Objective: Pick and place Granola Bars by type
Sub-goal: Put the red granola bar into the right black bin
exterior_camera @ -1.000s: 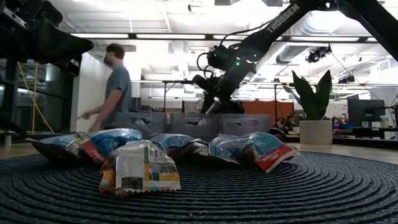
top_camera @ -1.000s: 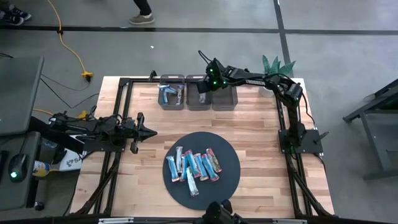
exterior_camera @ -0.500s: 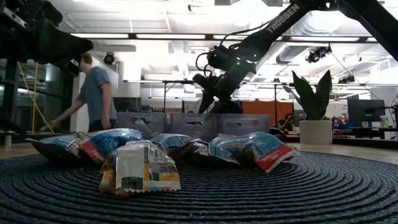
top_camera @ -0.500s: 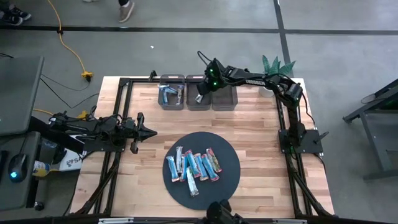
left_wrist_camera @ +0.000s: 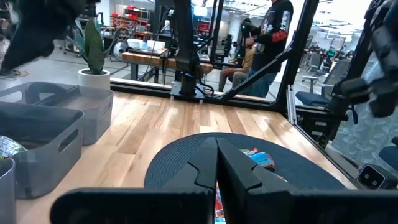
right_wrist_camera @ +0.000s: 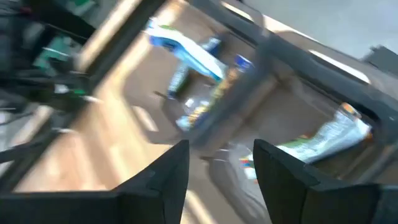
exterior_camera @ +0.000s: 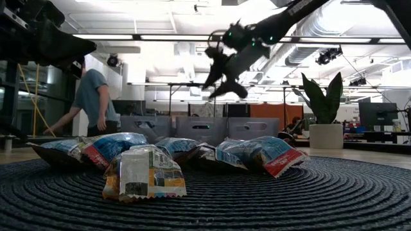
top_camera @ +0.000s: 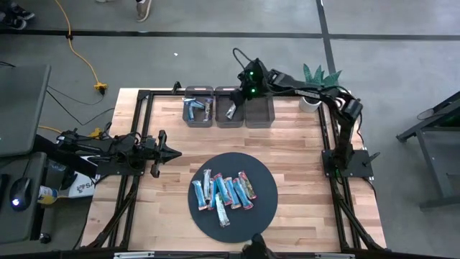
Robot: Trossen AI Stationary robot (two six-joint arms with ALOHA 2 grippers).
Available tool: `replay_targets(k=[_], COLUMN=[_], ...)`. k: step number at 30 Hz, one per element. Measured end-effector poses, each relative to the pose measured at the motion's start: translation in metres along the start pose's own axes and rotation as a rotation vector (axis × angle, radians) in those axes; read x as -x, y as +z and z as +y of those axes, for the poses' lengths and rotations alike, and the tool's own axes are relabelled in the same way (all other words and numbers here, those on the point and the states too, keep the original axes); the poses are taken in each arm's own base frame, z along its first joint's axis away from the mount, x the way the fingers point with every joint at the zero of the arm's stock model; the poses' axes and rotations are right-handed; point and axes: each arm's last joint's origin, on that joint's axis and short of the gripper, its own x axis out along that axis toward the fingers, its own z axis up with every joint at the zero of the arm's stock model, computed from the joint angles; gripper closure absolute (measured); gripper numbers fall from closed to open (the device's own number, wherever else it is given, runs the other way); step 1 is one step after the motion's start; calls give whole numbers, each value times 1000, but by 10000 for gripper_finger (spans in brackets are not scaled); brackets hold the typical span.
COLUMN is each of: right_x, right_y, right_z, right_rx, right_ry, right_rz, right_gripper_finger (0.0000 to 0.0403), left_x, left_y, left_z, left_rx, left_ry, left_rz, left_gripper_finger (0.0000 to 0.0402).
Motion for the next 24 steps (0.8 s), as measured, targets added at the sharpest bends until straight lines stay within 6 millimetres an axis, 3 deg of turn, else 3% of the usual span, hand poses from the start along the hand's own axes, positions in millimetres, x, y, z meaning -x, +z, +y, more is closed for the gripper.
replay_targets(k=[11, 19, 24], right_x=[65, 107, 118], right_y=[3, -13, -29], right_z=[72, 125, 152], right_rx=[104, 116, 89], right_ry=[213, 361, 435], right_rz=[-82, -96, -50], right_gripper_finger=[240, 240, 240], left_x=[0, 0, 0], left_y=[0, 0, 0], left_z=[0, 0, 0], left_rx=[0, 0, 0], left_ry=[0, 0, 0], left_rz=[0, 0, 0], left_gripper_finger=[400, 400, 400])
